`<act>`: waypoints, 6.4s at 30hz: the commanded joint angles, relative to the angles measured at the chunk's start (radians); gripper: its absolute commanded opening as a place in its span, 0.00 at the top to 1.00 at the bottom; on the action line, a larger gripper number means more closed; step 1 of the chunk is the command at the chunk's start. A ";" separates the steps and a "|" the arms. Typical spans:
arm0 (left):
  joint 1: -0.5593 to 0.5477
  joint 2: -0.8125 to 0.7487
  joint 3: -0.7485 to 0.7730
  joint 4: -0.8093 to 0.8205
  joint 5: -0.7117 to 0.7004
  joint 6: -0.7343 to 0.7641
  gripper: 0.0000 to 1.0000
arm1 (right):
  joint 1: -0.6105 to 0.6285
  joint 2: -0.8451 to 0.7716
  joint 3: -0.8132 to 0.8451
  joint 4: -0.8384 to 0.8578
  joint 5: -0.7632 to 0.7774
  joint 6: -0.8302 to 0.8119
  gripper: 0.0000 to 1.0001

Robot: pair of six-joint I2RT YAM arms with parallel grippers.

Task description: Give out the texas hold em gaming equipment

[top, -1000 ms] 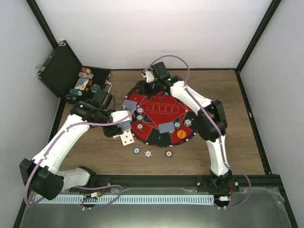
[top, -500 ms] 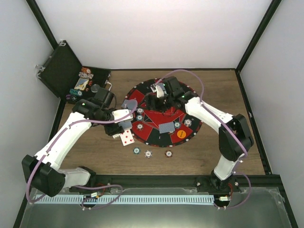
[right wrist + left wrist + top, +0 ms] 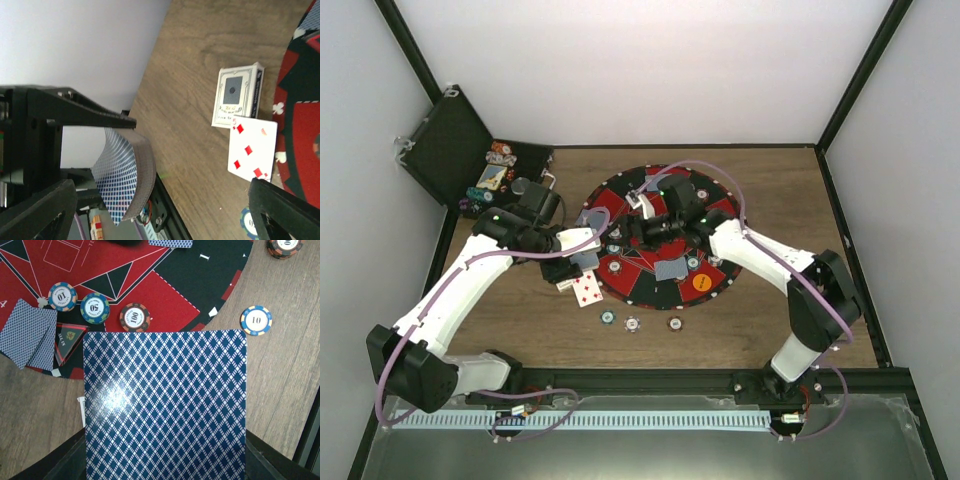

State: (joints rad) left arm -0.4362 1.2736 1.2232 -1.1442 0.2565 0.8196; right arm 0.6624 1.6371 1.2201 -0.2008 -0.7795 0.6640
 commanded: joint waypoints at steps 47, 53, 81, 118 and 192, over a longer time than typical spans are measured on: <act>0.001 -0.007 0.026 0.034 0.072 0.019 0.96 | 0.002 0.167 -0.035 0.208 -0.171 0.127 0.51; 0.001 -0.008 0.016 0.041 0.066 0.017 0.96 | 0.001 0.123 -0.019 0.174 -0.157 0.113 0.84; 0.001 -0.030 -0.008 0.010 0.047 0.012 0.96 | -0.356 0.589 0.667 -0.250 0.166 -0.186 0.99; 0.001 0.074 0.017 0.118 0.051 -0.007 0.96 | -0.367 0.302 0.492 -0.209 0.262 -0.201 0.07; -0.007 0.052 0.007 0.136 0.094 0.002 0.96 | -0.046 0.149 -0.085 0.181 -0.144 0.072 0.62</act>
State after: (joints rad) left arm -0.4469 1.3792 1.2266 -1.0267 0.3225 0.8116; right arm 0.6399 1.7954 1.1305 0.1024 -0.9825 0.7887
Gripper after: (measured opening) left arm 0.614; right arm 0.380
